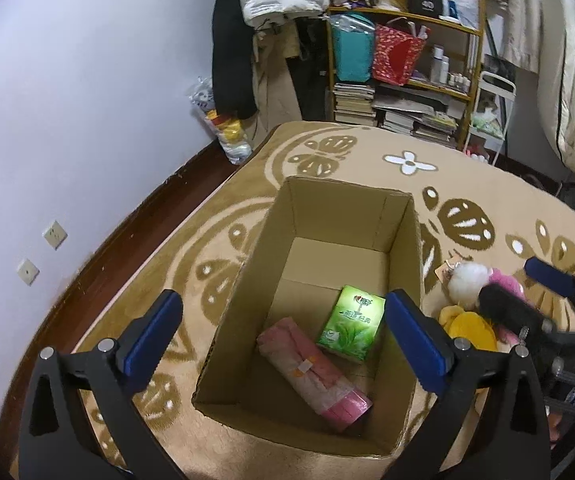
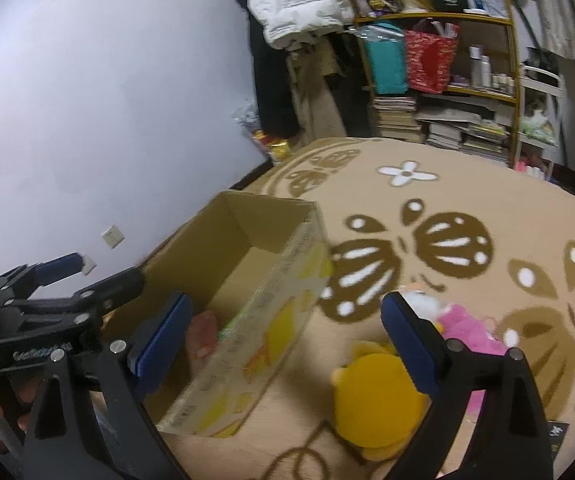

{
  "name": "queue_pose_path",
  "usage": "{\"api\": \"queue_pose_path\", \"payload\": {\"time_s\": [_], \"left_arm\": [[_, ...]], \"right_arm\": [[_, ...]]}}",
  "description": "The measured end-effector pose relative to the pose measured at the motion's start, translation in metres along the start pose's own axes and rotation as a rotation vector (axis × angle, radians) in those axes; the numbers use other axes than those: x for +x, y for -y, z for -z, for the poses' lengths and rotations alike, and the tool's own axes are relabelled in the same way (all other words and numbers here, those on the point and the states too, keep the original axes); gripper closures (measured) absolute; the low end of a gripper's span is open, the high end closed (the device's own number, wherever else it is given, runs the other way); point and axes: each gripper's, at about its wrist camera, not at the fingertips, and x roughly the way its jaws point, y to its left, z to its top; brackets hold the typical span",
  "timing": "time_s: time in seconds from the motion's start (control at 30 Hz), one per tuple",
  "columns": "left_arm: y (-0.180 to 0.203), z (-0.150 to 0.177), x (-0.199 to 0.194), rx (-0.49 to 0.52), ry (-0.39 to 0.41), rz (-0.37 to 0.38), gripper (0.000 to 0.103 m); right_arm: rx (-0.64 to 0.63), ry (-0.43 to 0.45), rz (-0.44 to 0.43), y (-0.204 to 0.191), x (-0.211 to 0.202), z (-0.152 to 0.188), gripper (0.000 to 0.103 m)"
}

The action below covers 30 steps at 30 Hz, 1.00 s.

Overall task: Organize soft objects
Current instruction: 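Move both tools back over the yellow and pink plush toys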

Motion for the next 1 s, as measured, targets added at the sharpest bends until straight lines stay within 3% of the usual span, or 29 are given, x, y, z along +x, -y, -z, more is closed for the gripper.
{"api": "queue_pose_path", "payload": {"time_s": [0.5,1.0], "left_arm": [[0.039,0.001,0.003,0.081,0.018,0.076,0.001],[0.096,0.006,0.008,0.204,-0.006,0.171,0.001]], "right_arm": [[0.147,-0.054,0.139,0.059,-0.016,0.012,0.002],[0.272,-0.04,0.173,0.105,-0.019,0.014,0.002]]}}
